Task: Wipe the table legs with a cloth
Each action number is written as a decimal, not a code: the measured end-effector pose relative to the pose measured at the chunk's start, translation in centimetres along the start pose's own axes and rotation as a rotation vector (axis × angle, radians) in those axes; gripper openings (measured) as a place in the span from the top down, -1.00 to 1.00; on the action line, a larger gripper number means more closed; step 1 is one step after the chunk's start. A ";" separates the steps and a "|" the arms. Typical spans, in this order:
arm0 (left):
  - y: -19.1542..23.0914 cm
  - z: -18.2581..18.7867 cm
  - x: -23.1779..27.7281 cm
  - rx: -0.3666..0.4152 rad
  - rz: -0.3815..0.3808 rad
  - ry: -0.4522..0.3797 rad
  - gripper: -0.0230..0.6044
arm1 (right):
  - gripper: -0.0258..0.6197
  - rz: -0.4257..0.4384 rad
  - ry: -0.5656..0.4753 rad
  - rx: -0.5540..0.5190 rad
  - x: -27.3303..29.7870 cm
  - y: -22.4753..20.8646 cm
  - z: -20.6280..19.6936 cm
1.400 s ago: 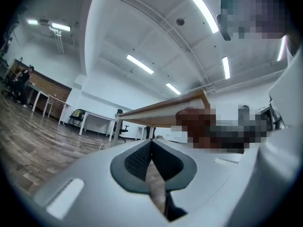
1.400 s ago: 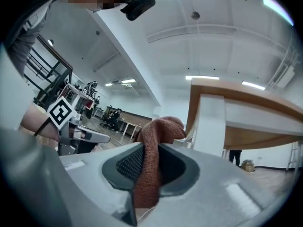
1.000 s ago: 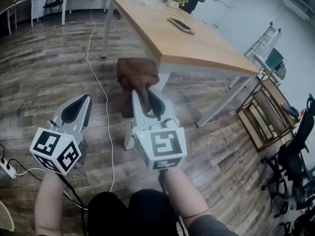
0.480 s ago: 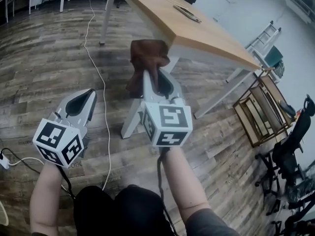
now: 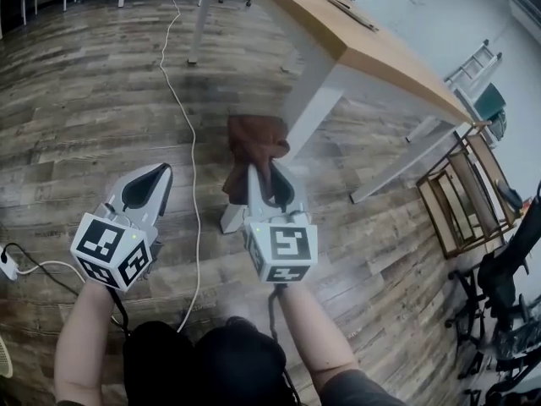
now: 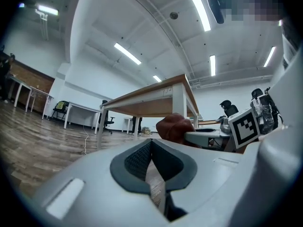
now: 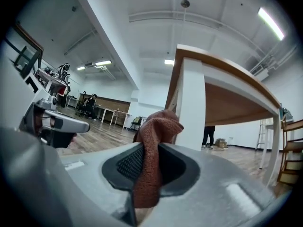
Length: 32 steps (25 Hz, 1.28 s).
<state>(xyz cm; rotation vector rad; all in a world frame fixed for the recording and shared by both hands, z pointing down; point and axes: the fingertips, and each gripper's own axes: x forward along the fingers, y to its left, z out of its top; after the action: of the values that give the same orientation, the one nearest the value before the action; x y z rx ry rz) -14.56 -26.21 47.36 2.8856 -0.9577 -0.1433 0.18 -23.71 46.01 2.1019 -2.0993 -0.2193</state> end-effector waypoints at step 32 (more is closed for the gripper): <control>2.0 -22.6 -1.2 -0.120 0.055 0.220 0.87 | 0.71 0.163 0.637 0.004 -0.2 5.6 -38.4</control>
<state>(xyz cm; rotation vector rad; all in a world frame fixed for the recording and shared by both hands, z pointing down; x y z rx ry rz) -13.95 -25.66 70.08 2.6931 -0.9520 0.1154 3.05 -23.06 84.67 1.6784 -1.8460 0.4196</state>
